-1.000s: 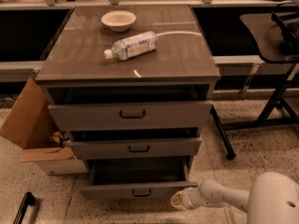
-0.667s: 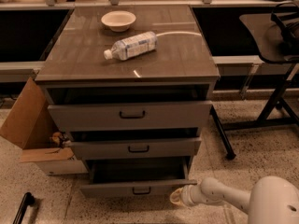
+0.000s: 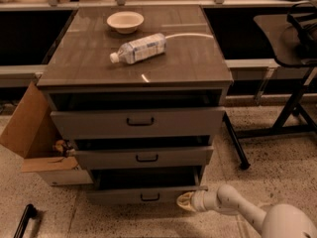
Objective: Close bottom drawer
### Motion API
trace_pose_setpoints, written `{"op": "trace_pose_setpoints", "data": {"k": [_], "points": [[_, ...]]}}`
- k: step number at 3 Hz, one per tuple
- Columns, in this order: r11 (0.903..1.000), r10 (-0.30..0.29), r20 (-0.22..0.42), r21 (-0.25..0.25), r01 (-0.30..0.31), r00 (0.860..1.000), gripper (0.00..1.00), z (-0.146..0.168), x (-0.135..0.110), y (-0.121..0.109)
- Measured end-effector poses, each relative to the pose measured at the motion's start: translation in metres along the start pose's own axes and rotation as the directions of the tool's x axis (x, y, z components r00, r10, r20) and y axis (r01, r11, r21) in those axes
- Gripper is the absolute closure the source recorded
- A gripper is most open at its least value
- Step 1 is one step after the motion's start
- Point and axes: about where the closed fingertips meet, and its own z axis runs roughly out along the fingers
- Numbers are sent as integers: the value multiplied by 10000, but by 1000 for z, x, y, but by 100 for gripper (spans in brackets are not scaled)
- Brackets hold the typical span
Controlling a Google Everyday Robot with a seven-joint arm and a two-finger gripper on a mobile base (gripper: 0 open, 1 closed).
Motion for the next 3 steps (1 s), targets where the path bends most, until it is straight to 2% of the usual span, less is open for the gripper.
{"op": "trace_pose_setpoints", "data": {"k": [1,2,3], "points": [[9998,3,306,219,-10,9995,100,-3,-1,-20],[9980,32,838,620,-85,9965,100,-7,-4,-61],[9977,41,919,667,-103,9958,100,-7,-4,-67]]}}
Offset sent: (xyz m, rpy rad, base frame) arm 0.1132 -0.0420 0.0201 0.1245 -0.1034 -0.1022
